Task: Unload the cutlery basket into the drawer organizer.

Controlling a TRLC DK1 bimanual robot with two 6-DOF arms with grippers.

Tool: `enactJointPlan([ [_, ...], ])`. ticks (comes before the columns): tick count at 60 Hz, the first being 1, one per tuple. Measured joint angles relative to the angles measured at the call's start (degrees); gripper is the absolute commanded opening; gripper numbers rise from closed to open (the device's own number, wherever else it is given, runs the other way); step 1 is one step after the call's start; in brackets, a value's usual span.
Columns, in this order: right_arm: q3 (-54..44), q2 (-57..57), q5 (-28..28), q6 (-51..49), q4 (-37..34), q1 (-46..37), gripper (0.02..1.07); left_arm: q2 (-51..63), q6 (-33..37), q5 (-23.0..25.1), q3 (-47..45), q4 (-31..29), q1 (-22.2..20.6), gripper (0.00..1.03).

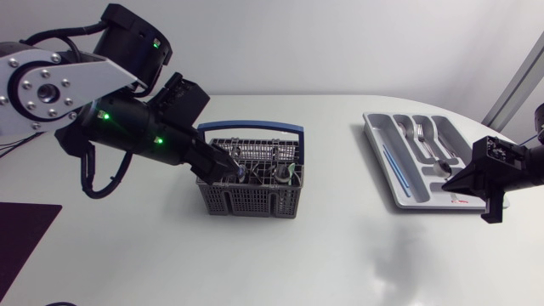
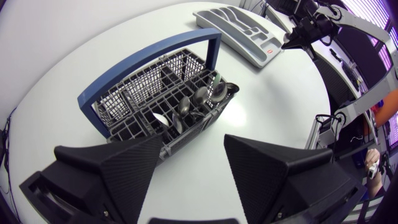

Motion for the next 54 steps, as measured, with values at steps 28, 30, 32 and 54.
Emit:
enactJointPlan([
  [28, 11.28, 16.22, 9.92, -9.62, 7.93, -4.74, 0.08, 0.52, -1.14, -2.64, 0.0, 1.14, -0.33, 0.7],
  [30, 11.52, 17.2, 11.21, -10.38, 10.01, -4.74, 0.08, 0.59, -1.51, -2.78, 0.0, 1.31, -0.46, 0.7],
  [32, 11.56, 18.21, 12.59, -10.84, 11.61, -4.74, 0.08, 0.61, -1.75, -2.8, 0.0, 1.46, -0.52, 0.7],
  [54, 7.69, 22.91, 20.35, -15.19, 23.43, -4.74, 0.21, 1.27, -2.58, -6.03, -0.72, 2.71, -1.36, 0.7],
])
